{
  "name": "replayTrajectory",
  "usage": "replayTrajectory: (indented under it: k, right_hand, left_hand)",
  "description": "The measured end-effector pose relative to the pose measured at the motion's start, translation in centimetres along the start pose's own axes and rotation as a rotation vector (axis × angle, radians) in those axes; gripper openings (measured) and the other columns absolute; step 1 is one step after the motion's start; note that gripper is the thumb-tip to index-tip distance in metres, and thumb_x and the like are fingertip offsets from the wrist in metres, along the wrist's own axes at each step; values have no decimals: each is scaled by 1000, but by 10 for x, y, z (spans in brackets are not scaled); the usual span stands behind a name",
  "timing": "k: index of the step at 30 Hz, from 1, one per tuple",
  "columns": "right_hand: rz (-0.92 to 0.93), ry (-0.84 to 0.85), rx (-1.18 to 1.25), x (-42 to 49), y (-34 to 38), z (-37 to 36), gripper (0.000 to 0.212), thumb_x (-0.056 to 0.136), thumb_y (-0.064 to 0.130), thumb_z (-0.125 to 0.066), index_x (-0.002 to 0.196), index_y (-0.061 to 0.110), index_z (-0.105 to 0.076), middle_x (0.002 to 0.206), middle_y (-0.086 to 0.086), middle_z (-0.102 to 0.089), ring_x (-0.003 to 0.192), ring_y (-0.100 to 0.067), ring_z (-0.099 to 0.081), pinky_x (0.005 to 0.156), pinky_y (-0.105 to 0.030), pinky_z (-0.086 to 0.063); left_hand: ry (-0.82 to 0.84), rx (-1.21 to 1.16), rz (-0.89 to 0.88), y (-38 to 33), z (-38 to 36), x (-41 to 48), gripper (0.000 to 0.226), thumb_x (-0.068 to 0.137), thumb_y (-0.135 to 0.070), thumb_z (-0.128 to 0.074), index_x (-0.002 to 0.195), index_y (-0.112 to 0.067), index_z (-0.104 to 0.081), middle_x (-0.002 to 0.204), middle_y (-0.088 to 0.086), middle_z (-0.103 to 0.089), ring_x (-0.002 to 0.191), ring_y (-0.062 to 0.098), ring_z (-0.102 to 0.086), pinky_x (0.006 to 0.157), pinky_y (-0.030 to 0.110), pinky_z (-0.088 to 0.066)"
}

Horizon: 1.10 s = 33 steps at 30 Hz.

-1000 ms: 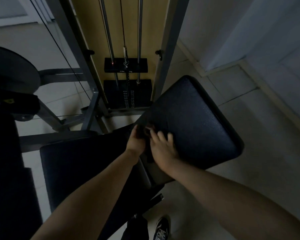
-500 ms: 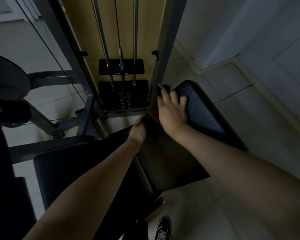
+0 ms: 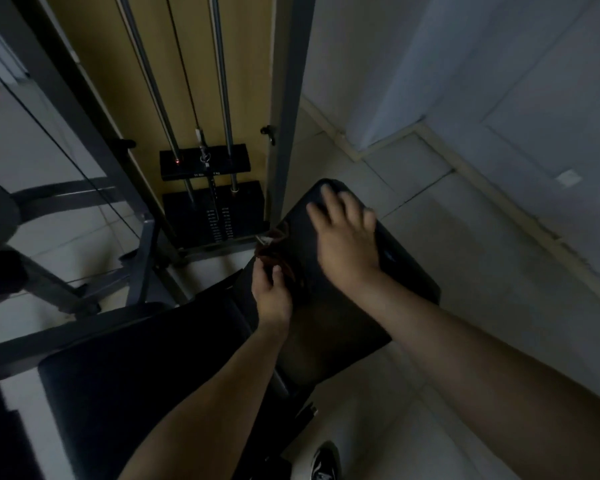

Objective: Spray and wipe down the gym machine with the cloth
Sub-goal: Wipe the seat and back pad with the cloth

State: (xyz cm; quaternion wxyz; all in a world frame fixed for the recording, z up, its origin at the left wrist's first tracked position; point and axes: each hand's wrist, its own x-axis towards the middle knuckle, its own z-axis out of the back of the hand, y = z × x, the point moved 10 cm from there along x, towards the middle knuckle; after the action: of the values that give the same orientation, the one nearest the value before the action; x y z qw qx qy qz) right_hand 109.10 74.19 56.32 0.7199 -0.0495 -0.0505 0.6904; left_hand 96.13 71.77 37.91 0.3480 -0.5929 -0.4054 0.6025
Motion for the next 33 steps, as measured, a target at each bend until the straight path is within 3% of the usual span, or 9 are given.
replayTrajectory:
  k: [3,7,10,15,17,20,23,28,33]
  right_hand:
    - [-240,23,163,0,-61,5,61,103,34,-43,157,17,-21,161,-15,-27,141,-34,-35,107,-48,-33]
    - [-283,-24,327,-12,-71,-3,45,104,32,-37,144,13,-45,136,-9,-59,117,-26,-60,96,-40,-43]
    - [-306,-102,424,-12,-76,1,33,103,31,-37,124,15,-56,118,-5,-68,104,-23,-64,89,-37,-44]
    - [-274,-67,399,-8,-75,-4,44,104,33,-36,142,14,-48,137,-8,-59,121,-25,-57,98,-39,-43]
    - [-277,-41,372,-6,-75,-5,47,105,34,-36,146,13,-44,143,-9,-54,126,-27,-53,101,-41,-41]
    - [-293,-27,331,-6,-75,-8,50,105,37,-33,148,14,-40,146,-9,-51,128,-28,-51,101,-42,-41]
    - [-308,-26,305,-7,-71,-9,53,105,38,-30,151,13,-38,148,-9,-50,130,-27,-50,102,-42,-41]
    - [-312,-30,308,-9,-69,-9,54,104,38,-28,153,16,-33,150,-8,-47,133,-24,-49,107,-42,-41]
    - [-311,-57,315,-10,-69,-5,51,104,39,-29,148,14,-38,141,-9,-54,122,-25,-56,97,-40,-46]
  left_hand:
    - [67,166,-317,-49,-35,-34,45,106,-14,-44,148,-29,-44,158,-6,-39,148,13,-31,124,32,-22]
    - [254,403,-629,-89,-87,-56,45,107,-13,-40,148,-32,-40,165,-9,-21,155,7,-3,126,28,0]
    - [275,491,-688,-98,-90,-37,47,110,-25,-33,155,-34,-25,167,-11,-9,155,7,4,127,41,-4]
    - [248,643,-763,-121,-86,5,53,107,-33,-23,159,-33,-10,168,-7,-2,156,17,7,127,42,-3]
    - [186,617,-679,-130,-83,28,57,104,-33,-20,161,-26,-17,168,-3,-3,156,20,6,128,40,1]
    - [139,562,-469,-137,-83,61,52,107,-30,-21,155,-16,-37,164,9,-29,155,29,-14,127,45,-13]
    - [111,562,-522,-146,-86,43,58,106,-45,-17,152,-20,-41,158,6,-40,148,28,-30,122,49,-24]
    - [240,563,-752,-138,-109,-25,54,108,-44,-21,160,-30,-21,167,-13,-2,156,10,4,125,40,0]
    - [194,640,-749,-137,-99,9,52,110,-41,-22,160,-31,-16,168,-9,-2,156,15,4,126,39,-1]
